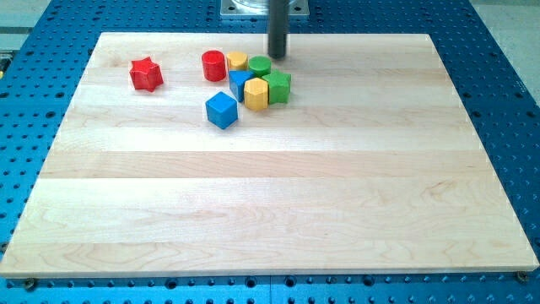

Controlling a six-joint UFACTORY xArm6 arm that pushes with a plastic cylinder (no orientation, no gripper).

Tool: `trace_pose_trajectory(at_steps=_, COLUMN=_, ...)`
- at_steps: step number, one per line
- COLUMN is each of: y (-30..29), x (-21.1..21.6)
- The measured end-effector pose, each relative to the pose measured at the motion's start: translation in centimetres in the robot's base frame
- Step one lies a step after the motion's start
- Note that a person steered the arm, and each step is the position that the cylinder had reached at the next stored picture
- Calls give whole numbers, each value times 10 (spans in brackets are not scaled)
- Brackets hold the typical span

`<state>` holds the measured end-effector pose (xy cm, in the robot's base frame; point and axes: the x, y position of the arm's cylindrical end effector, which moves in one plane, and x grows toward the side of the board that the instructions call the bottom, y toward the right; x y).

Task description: Push the red circle to the bottom right of the red star

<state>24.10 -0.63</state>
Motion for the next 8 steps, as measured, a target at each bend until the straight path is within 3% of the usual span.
trace_pose_trajectory(at_steps=2, y=-72, x=44)
trace_pose_trajectory(at_steps=3, y=-104, x=28)
trace_pose_trajectory(at_steps=4, y=-133, x=43)
trace_pose_trajectory(at_steps=7, y=-110, x=123)
trace_pose_trajectory(at_steps=8, y=-83, x=123)
